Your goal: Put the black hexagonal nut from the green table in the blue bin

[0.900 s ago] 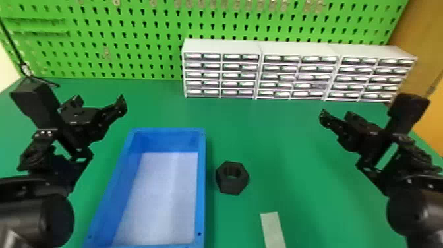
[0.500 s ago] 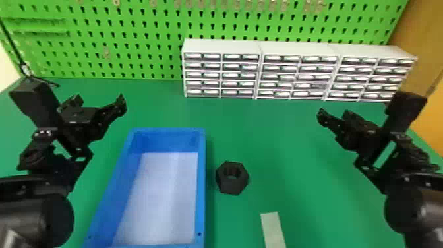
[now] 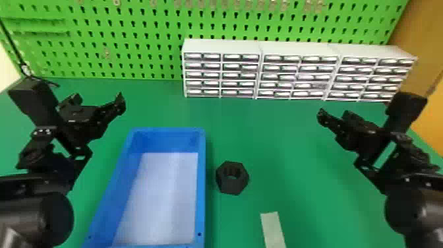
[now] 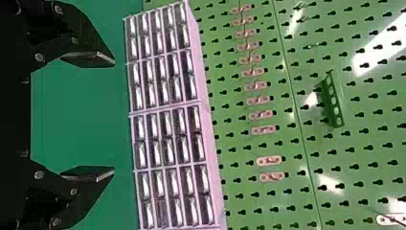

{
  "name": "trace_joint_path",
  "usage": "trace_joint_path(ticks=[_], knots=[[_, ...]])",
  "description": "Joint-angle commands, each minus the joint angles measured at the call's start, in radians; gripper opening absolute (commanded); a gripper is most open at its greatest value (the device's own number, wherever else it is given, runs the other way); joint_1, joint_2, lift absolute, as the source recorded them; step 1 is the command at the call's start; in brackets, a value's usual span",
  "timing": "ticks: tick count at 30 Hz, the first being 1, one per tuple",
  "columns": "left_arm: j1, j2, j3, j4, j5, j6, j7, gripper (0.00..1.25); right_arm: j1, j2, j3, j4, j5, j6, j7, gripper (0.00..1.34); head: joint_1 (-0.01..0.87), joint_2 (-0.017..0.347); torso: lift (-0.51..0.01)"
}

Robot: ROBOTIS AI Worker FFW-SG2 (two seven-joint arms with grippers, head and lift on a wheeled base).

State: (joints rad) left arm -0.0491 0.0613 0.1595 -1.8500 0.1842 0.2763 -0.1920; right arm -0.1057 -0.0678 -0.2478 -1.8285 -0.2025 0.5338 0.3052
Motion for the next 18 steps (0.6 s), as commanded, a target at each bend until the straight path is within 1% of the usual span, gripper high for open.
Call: trace_joint_path(ticks=[1,18], knots=[[0.0,0.0,0.0,0.0,0.001,0.0,0.0,1.12,0.001,0.0,-0.002,0.0,-0.001,0.0,0.0,0.87,0.692,0.008,-0.097],[0.0,0.0,0.0,0.0,0.001,0.0,0.0,1.12,0.003,0.002,-0.002,0.0,-0.003,0.0,0.0,0.87,0.692,0.008,-0.097]])
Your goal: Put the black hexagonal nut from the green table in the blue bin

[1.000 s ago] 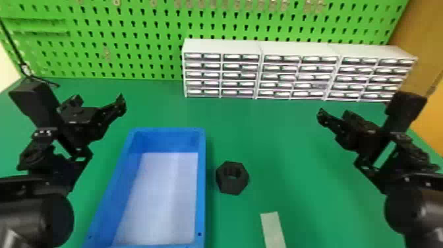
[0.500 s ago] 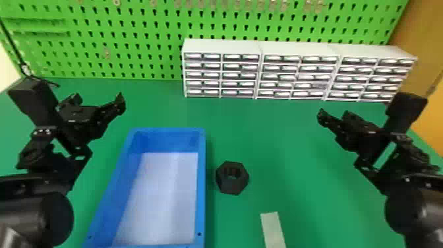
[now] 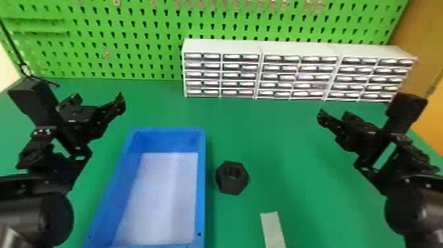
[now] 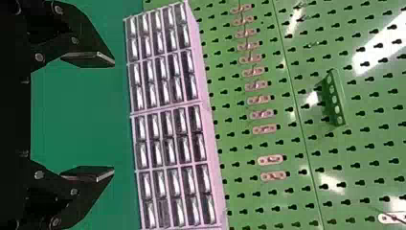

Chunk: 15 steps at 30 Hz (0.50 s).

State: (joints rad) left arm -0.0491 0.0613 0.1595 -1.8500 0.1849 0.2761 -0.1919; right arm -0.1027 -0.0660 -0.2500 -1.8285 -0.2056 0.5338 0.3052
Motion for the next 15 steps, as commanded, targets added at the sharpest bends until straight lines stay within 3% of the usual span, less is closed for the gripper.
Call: trace_joint_path(ticks=[1,15], knots=[[0.0,0.0,0.0,0.0,0.001,0.0,0.0,1.12,0.0,0.0,0.0,0.0,0.0,0.0,0.0,0.87,0.692,0.008,-0.097],[-0.002,0.0,-0.002,0.0,0.001,0.0,0.0,1.12,0.0,0.0,0.0,0.0,0.0,0.0,0.0,0.87,0.692,0.008,-0.097]])
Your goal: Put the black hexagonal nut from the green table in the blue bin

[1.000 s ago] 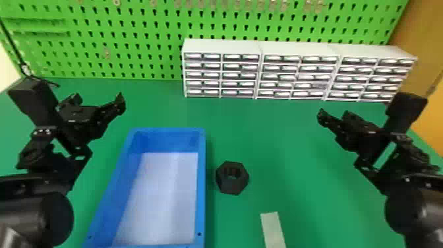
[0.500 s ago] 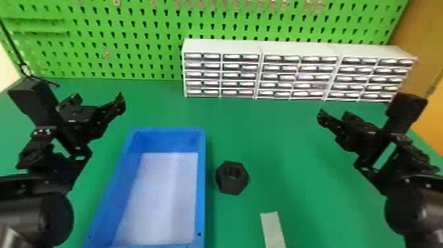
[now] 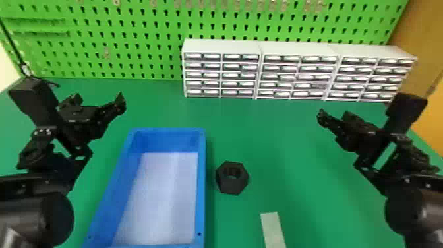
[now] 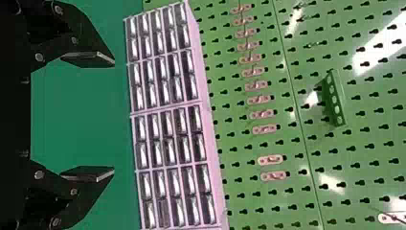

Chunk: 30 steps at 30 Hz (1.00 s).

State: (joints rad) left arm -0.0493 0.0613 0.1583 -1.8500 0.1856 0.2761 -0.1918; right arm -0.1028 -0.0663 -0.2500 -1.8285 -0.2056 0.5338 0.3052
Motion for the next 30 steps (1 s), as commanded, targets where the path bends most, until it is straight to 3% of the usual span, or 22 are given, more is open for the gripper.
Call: trace_joint_path(ticks=[1,8,17,30], knots=[[0.0,0.0,0.0,0.0,0.0,0.0,0.0,1.12,0.0,0.0,0.0,0.0,-0.002,0.0,0.0,0.87,0.692,0.008,-0.097],[-0.001,0.0,0.003,0.0,0.0,0.0,0.0,1.12,-0.006,-0.001,0.002,0.0,-0.005,0.011,0.0,0.87,0.692,0.008,-0.097],[0.0,0.0,0.006,0.0,0.0,-0.002,0.0,1.12,-0.043,-0.024,0.021,-0.015,-0.017,0.138,0.0,0.87,0.692,0.008,-0.097],[0.005,0.0,0.01,0.0,0.0,-0.002,0.0,1.12,-0.069,-0.055,0.081,-0.115,-0.014,0.46,-0.032,0.87,0.692,0.008,-0.097]])
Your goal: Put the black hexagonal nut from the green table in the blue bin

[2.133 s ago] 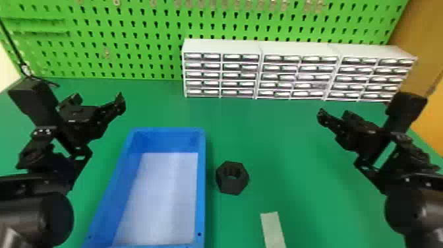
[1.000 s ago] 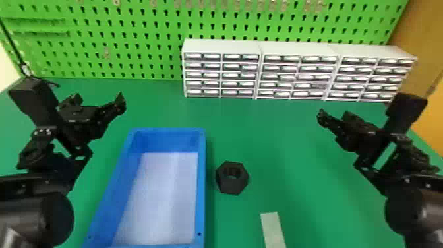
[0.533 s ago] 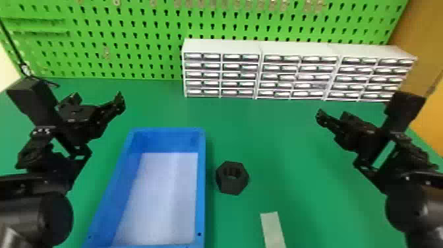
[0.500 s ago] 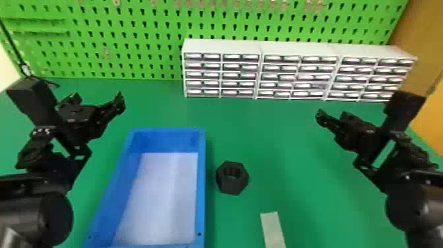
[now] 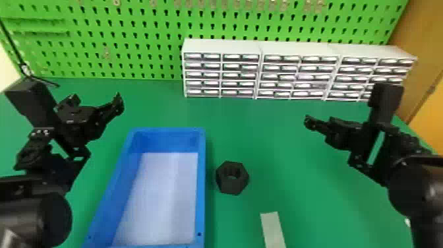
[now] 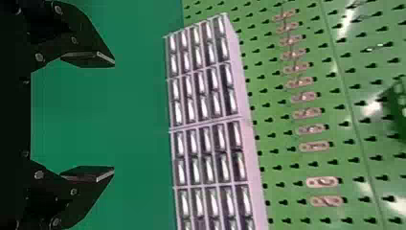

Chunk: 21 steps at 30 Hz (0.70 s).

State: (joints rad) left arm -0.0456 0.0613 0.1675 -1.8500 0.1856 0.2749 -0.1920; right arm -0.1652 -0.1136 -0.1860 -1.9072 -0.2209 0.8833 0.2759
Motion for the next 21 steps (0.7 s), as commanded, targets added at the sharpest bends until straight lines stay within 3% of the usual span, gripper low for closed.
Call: trace_joint_path(ticks=[1,21], knots=[[0.001,0.0,0.001,0.0,0.0,0.0,0.0,1.12,-0.007,-0.009,0.022,-0.049,0.003,0.143,-0.003,0.87,0.692,0.008,-0.097],[0.004,0.0,0.006,0.0,-0.002,0.0,-0.001,1.12,0.023,-0.038,0.089,-0.236,0.021,0.566,-0.003,0.87,0.692,0.008,-0.097]])
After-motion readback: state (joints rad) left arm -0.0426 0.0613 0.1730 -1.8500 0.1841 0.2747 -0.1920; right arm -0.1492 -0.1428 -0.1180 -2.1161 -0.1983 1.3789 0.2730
